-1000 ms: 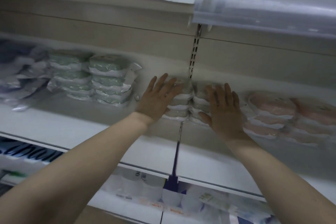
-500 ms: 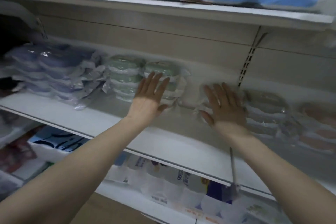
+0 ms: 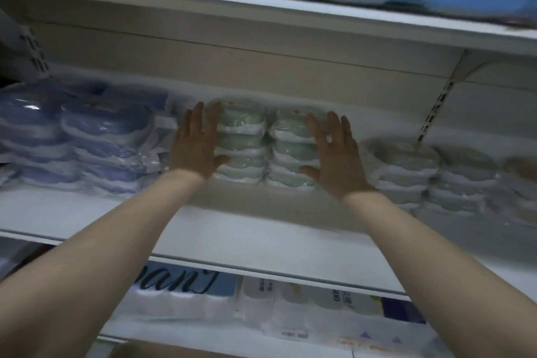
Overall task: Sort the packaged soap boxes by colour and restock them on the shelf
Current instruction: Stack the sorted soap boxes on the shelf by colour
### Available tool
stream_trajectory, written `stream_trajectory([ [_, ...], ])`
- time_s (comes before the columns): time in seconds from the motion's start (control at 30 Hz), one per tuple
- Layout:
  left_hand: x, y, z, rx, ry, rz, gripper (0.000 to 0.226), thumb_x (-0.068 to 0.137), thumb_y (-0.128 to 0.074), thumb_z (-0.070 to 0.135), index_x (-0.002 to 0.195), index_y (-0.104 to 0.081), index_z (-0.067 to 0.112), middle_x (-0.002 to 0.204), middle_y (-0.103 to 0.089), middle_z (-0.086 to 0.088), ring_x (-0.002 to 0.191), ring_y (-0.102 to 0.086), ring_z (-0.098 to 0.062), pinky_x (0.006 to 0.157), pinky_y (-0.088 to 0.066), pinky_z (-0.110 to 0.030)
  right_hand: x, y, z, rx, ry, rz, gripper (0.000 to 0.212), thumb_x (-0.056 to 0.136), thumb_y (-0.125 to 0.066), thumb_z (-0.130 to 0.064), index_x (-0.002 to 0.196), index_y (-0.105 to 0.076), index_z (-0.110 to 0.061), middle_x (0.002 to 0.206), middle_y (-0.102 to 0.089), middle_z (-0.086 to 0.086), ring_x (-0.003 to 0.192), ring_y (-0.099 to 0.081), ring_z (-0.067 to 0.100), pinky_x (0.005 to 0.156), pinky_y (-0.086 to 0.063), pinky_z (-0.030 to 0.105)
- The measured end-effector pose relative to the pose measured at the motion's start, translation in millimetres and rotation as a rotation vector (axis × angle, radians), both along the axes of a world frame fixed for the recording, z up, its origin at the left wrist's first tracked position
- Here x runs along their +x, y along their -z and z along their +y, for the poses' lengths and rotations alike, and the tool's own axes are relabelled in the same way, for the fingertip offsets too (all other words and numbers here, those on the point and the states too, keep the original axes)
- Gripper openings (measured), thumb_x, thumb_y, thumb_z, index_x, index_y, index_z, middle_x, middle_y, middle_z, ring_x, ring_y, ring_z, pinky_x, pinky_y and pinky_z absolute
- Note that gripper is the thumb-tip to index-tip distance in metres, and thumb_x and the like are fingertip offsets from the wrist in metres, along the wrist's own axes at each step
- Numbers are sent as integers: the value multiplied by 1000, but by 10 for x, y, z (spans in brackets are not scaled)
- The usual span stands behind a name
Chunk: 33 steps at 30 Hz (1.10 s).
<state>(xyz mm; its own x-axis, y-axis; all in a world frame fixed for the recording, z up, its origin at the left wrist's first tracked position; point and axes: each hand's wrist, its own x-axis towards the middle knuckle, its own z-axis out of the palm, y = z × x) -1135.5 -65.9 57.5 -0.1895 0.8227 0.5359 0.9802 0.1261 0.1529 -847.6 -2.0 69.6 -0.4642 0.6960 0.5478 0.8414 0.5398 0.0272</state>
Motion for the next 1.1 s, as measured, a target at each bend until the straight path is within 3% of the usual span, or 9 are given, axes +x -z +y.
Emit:
stream_trajectory([
  [0.17, -57, 20, 109, 4, 117, -130, 116, 73, -82, 27, 154, 1, 31, 162, -3, -6, 134, -38, -41, 101, -41, -53, -224, 53, 125, -96, -80, 189, 101, 80, -80, -26, 156, -13, -26, 160, -4, 24, 143, -23, 40, 115, -26, 41],
  [0.33, -76, 32, 206, 47, 237, -179, 117, 71, -82, 9, 154, -1, 28, 162, 2, -6, 127, -48, -36, 99, -40, -43, -314, 172, 257, 89, -53, 187, 97, 74, -82, -30, 152, -28, -13, 152, -22, 33, 135, -34, 48, 109, -34, 49],
  [0.43, -114, 44, 232, 15, 190, -80, 126, 71, -83, 21, 150, 14, 36, 162, 5, -2, 128, -42, -47, 104, -37, -54, -285, 197, 277, 213, 11, 69, 100, 72, -77, -46, 150, -25, -10, 148, -29, 33, 135, -36, 46, 103, -44, 56],
  [0.5, -86, 34, 197, -6, 63, 34, 126, 71, -81, 37, 147, 19, 41, 162, 3, 1, 127, -35, -57, 104, -33, -63, -259, 182, 261, 234, 78, 2, 100, 74, -73, -55, 152, -25, -14, 151, -29, 29, 138, -31, 48, 104, -40, 61],
  [0.63, 60, 3, 29, 82, -88, 205, 117, 67, -81, 46, 154, -3, 31, 163, -3, 1, 136, -11, -60, 103, -26, -69, -174, 137, 182, 309, 109, -97, 94, 82, -58, -63, 156, -22, -16, 160, -17, 22, 145, -12, 50, 113, -15, 66],
  [0.73, 111, 17, -2, 157, -57, 328, 117, 63, -85, 42, 154, -14, 21, 162, -9, -6, 139, -7, -57, 110, -15, -66, -159, 173, 125, 361, 29, -141, 101, 80, -65, -62, 156, -21, -12, 161, -13, 20, 147, -9, 47, 117, -13, 61],
  [0.9, 189, 45, 118, 161, -19, 392, 113, 60, -87, 36, 150, -26, 3, 156, -27, -15, 137, -31, -45, 109, -32, -51, -257, 262, 237, 319, 54, -173, 120, 63, -83, -53, 154, -21, -6, 159, -19, 22, 145, -16, 49, 117, -17, 59],
  [1.0, 178, 23, 205, 112, -47, 519, 112, 72, -79, 41, 151, -13, -4, 158, -17, -19, 145, -10, -35, 116, -25, -51, -326, 251, 313, 310, 98, -194, 121, 59, -86, -51, 152, -24, -5, 156, -27, 24, 142, -23, 50, 116, -21, 61],
  [1.1, 200, -32, 178, 118, -154, 521, 97, 74, -73, 42, 149, -26, 0, 154, -31, -13, 141, 0, -41, 105, -38, -57, -365, 249, 334, 290, 111, -213, 120, 58, -87, -50, 152, -27, -5, 155, -29, 23, 141, -25, 50, 114, -24, 61],
])
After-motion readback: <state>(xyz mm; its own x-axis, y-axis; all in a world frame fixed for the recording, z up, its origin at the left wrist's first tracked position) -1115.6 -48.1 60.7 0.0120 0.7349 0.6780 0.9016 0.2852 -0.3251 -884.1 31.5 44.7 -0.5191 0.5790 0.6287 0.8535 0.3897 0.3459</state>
